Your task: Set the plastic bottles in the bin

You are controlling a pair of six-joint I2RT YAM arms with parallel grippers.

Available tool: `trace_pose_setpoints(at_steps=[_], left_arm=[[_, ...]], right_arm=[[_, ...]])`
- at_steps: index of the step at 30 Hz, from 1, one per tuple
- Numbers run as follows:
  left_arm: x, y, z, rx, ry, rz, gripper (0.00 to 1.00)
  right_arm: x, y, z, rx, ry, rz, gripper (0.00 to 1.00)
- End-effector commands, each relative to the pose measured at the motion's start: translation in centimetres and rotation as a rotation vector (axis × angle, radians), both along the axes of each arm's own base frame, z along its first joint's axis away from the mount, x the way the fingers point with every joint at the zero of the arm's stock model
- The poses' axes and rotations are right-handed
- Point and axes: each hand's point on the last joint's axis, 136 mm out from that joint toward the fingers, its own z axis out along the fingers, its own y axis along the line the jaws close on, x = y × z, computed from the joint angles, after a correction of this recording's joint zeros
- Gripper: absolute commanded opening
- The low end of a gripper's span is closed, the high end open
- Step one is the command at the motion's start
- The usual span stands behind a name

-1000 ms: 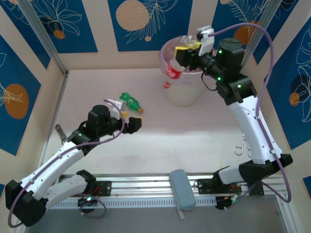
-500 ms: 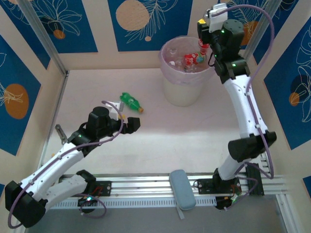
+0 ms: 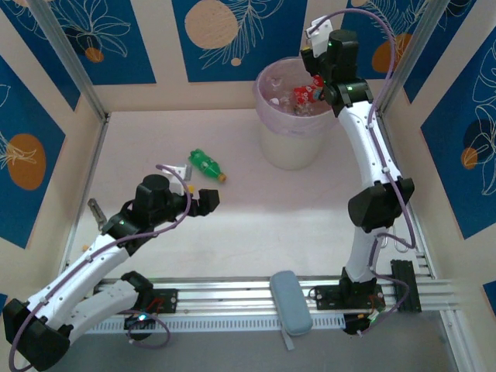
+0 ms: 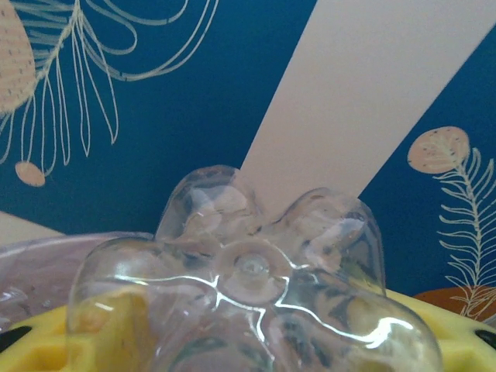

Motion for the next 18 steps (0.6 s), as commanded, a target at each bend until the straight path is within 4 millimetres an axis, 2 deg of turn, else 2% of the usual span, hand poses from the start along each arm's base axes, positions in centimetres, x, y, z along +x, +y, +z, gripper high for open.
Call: trace_pose_setpoints(at_steps=[1,8,13,18], left_arm=[[-0.2,0.4,-0.7,0.021,0.014,0.015,1.0],[-0.2,0.6,-1.2,0.036,0.021,0.024,1.0],[-0.2,0.9,-1.5,0.049,0.023,0.033,1.0],[-0.2,1.1,-1.7,0.058,0.028,0.042,1.0]], right_arm=[[1.0,0.3,-1.4,-0.061,0.039,0.01,0.45],[3.0,2.3,-5.8,-0.142,0.149,0.064,0.48],[3.8,3.8,-8.7,-0.164,0.214,0.107,0.5],[4.2,4.7,-11.1,-0.145,0.27,0.125,0.59]])
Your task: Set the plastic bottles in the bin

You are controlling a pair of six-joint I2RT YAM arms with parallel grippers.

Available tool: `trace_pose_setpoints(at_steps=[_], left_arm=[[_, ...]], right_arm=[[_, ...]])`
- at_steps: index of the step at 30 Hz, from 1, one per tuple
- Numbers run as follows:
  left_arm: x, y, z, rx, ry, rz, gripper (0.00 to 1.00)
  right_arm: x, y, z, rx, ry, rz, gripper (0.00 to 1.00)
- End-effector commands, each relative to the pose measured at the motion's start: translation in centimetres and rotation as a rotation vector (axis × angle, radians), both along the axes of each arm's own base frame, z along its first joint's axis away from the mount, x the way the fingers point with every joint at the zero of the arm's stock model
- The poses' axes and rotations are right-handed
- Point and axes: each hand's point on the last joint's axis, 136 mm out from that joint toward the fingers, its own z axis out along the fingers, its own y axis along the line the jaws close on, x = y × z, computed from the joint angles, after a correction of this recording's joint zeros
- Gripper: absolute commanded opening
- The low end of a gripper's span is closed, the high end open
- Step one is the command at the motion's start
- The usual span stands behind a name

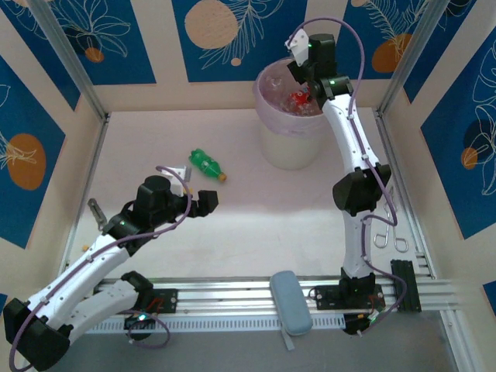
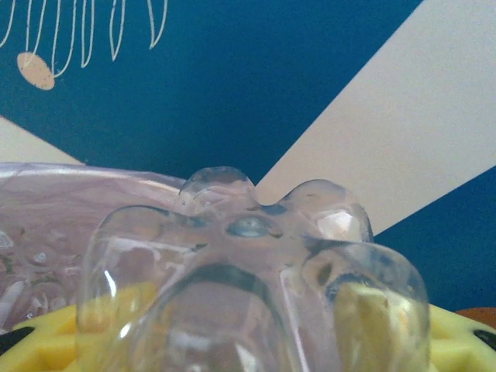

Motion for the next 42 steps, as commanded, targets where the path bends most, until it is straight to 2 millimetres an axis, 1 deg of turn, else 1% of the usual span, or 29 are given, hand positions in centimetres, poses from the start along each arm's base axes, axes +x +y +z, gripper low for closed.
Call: trace_pose_setpoints(at_steps=[1,3,6,9,11,14,16,19,22,25,27,30,36,38,42], left_arm=[[-0.2,0.4,-0.8,0.028,0.012,0.012,1.0],[-0.3,0.5,-0.9,0.029,0.015,0.014,1.0],[-0.2,0.5,-1.0,0.032,0.016,0.017,1.0],[-0.2,0.5,-1.1,0.032,0.019,0.017,1.0],[-0.2,0.5,-1.1,0.032,0.019,0.018,1.0],[-0.2,0.6,-1.2,0.031,0.021,0.019,1.0],[-0.3,0.6,-1.4,0.031,0.022,0.019,1.0],[-0.2,0.5,-1.4,0.028,0.02,0.02,1.0],[-0.2,0.4,-1.5,0.025,0.02,0.017,1.0],[-0.1,0.3,-1.5,0.022,0.019,0.016,1.0],[-0.1,0.3,-1.6,0.022,0.02,0.016,1.0],[-0.1,0.3,-1.6,0.023,0.022,0.014,1.0],[-0.1,0.4,-1.6,0.024,0.022,0.019,1.0],[-0.1,0.4,-1.6,0.024,0.022,0.02,1.0],[-0.1,0.5,-1.8,0.026,0.025,0.024,1.0]], right_arm=[[0.2,1.8,-4.0,0.027,0.112,0.049,0.62],[0.0,2.2,-4.0,0.06,0.123,0.056,0.65],[-0.4,2.5,-2.8,0.117,0.111,0.066,0.72],[-1.2,2.7,-0.9,0.201,0.104,0.079,0.78],[-2.0,2.6,1.0,0.277,0.098,0.088,0.81],[-2.9,1.6,3.3,0.39,0.088,0.082,0.83],[-3.5,0.8,4.5,0.446,0.084,0.075,0.84],[-4.2,-0.5,5.2,0.505,0.095,0.051,0.83],[-4.7,-1.2,5.0,0.549,0.124,0.036,0.78],[-4.9,-1.5,4.0,0.573,0.16,0.021,0.71],[-4.7,-1.7,3.2,0.578,0.171,0.012,0.69],[-3.9,-2.0,2.0,0.583,0.187,0.001,0.69],[-1.9,-1.3,-0.2,0.56,0.208,0.021,0.69],[-1.2,-0.9,-1.5,0.542,0.221,0.025,0.69],[-0.6,-0.5,-3.9,0.538,0.267,0.017,0.69]])
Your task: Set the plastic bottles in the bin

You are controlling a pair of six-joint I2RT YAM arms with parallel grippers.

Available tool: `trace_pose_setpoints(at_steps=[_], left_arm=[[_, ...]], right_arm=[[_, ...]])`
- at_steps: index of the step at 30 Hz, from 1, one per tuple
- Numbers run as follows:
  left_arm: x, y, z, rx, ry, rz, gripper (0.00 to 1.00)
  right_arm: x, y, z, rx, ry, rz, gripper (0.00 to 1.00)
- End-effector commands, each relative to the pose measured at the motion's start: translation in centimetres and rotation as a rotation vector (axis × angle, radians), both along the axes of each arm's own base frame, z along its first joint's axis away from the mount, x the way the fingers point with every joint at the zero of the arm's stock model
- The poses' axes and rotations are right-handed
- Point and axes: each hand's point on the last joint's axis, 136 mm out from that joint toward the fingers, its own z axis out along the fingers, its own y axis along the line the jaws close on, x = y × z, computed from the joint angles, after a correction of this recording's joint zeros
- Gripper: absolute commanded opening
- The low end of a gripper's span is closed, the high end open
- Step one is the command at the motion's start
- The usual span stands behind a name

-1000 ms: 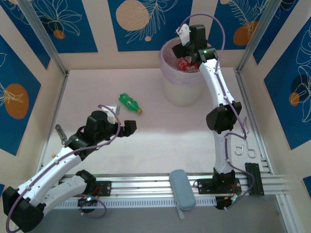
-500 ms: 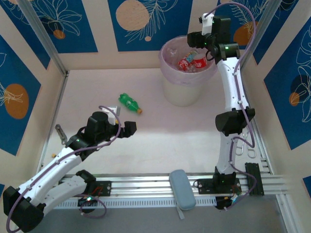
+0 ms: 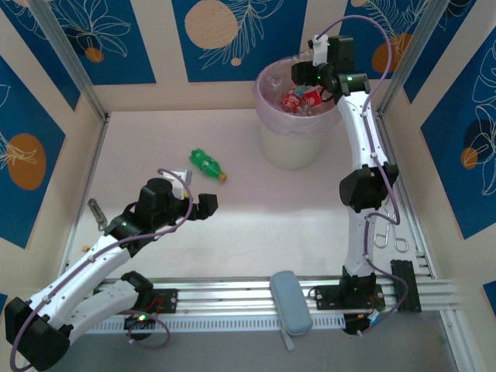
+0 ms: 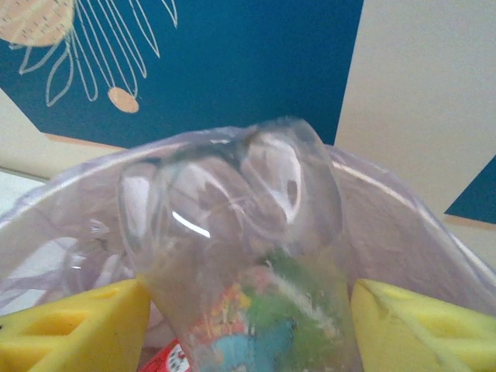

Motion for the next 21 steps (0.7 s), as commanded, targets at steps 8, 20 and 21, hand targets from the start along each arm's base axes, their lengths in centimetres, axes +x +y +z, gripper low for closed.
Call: trace_pose_setpoints(at_steps=[8,20,21], left_arm=[[0.2,0.2,-0.6,0.006,0.001,0.023,1.0],[0.2,0.2,-0.8,0.003,0.006,0.024,1.0],[0.3,0.1,-0.8,0.001,0.005,0.024,1.0]], right_arm=[[-0.4,2.0,-1.6,0.065,0.046,0.092,0.72],[-3.5,0.6,5.2,0.163,-0.03,0.092,0.8],[-3.6,0.4,5.4,0.166,-0.032,0.088,0.8]])
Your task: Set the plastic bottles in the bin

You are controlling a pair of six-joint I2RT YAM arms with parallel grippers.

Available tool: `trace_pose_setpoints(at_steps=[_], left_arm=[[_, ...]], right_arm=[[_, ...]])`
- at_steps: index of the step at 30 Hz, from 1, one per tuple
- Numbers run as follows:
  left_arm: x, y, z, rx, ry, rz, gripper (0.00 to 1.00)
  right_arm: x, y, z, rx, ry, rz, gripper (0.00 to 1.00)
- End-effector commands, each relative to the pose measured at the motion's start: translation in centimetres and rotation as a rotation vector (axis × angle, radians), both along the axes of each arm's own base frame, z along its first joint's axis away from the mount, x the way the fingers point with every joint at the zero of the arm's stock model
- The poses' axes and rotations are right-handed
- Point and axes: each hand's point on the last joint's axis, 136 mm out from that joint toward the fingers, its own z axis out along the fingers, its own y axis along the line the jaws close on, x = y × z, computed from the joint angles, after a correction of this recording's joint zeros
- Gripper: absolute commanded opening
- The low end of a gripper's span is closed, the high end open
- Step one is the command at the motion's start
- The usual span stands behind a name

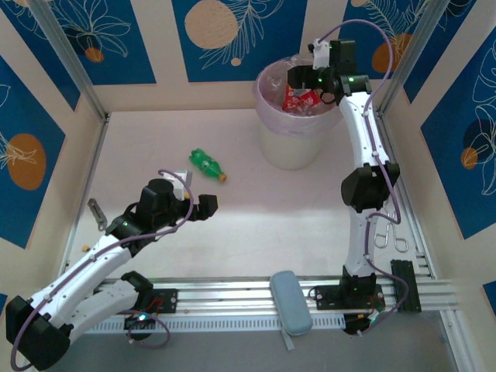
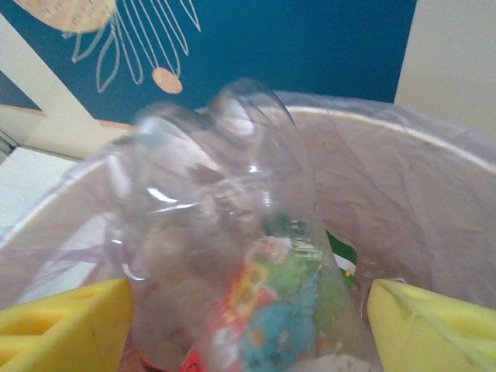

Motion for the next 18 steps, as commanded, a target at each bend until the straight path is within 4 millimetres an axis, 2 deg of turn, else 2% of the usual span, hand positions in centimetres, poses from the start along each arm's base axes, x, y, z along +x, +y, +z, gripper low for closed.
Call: trace_pose_setpoints(at_steps=[1,6,14,16,18], left_arm=[[0.3,-0.1,-0.1,-0.01,-0.011,0.012,1.0],[0.2,-0.1,-0.2,-0.013,-0.006,0.01,1.0],[-0.1,0.4,0.0,-0.009,-0.01,0.02,1.0],[-0.2,0.4,-0.1,-0.008,-0.01,0.021,1.0],[-0.2,0.5,-0.1,-0.007,-0.009,0.024,1.0]], right_arm=[[-2.3,-0.7,5.3,0.052,-0.078,-0.003,0.8],[-1.9,-0.3,4.6,0.088,-0.057,0.008,0.79],[0.3,-0.4,1.9,0.112,-0.01,-0.006,0.71],[0.2,-0.2,1.1,0.112,0.019,0.006,0.65],[0.0,0.1,0.3,0.112,0.044,0.015,0.64]])
